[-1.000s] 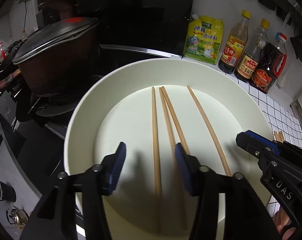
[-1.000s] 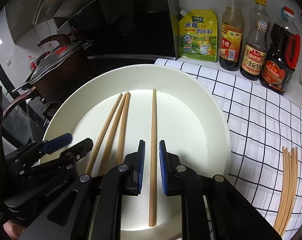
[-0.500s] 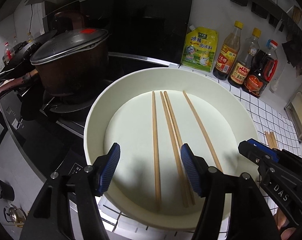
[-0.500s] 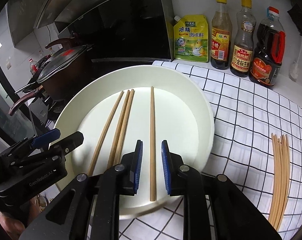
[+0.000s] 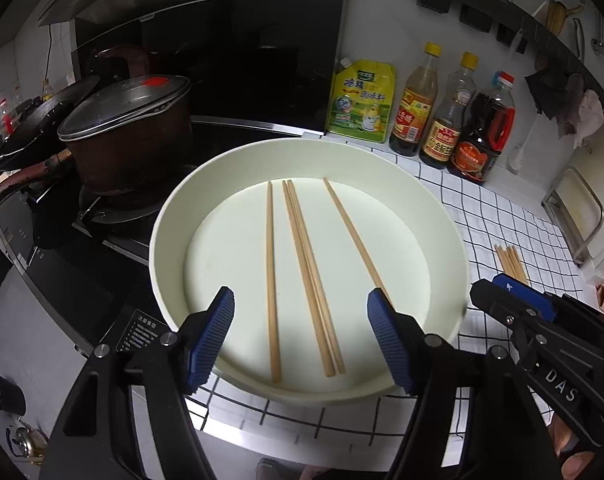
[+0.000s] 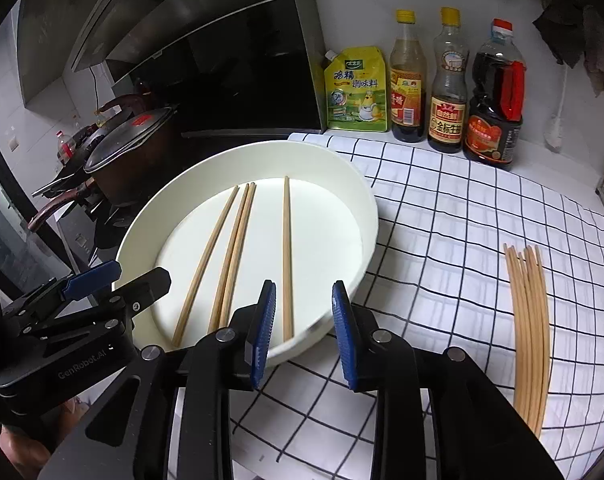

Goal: Organize utensils
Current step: 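Withdraw both open tools from the basin toward the remaining chopsticks, then close the right tool on one wooden chopstick while the left tool grasps another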

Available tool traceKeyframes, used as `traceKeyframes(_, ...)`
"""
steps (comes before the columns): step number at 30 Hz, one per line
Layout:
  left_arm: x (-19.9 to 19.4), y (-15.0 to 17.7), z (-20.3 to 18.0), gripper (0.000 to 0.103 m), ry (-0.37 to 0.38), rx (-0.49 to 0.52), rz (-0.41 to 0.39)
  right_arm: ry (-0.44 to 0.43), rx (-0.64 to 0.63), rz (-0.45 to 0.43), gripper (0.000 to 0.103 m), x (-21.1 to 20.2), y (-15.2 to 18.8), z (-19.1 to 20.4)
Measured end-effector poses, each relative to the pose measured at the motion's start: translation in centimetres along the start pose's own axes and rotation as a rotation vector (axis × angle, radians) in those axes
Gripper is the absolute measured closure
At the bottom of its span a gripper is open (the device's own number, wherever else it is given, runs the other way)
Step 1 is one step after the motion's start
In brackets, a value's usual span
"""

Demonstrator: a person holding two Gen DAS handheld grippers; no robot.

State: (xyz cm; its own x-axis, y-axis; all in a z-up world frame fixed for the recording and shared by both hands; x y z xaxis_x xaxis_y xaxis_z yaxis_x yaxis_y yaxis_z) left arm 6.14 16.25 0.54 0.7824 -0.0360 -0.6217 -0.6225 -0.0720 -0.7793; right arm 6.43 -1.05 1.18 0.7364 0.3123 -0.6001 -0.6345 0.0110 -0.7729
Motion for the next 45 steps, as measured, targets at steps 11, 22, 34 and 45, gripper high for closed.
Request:
traceKeyframes(11, -0.8, 1.2, -2.8, 0.035, 0.020, 0.033, 0.007, 0.038, 0.009, -0.027, 0.074, -3.0, 1.6, -2.7)
traceKeyframes(22, -1.1, 2.3, -7.1, 0.034, 0.049, 0.086, 0.021, 0.104, 0.062, -0.035, 0.070, -6.1, 3.8, -8.6)
traceKeyframes(34, -0.6, 4.1, -14.5, 0.023, 0.158, 0.141, 0.041, 0.240, 0.120, -0.015, 0.062, -9.1, 6.7, -17.7)
traceKeyframes(45, 1.9, 5.3, -19.3, 0.017, 0.191, 0.163, 0.074, 0.301, 0.146, 0.017, 0.056, -7.0, 7.7, -22.8)
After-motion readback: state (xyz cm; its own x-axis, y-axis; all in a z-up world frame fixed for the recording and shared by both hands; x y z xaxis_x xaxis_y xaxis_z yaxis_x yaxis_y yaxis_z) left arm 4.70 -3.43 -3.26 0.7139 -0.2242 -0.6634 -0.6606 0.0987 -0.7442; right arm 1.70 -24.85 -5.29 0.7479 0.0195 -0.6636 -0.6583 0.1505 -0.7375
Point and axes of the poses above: each gripper's, at about its wrist camera, not at the fingertips, and x roughly the way its jaws point, z to its left, y to its underside, the point moved 2 cm from there along x, roughly the way its jaws point, and after that the axes turned 9 degrees about -z, right-handed, at the moved point
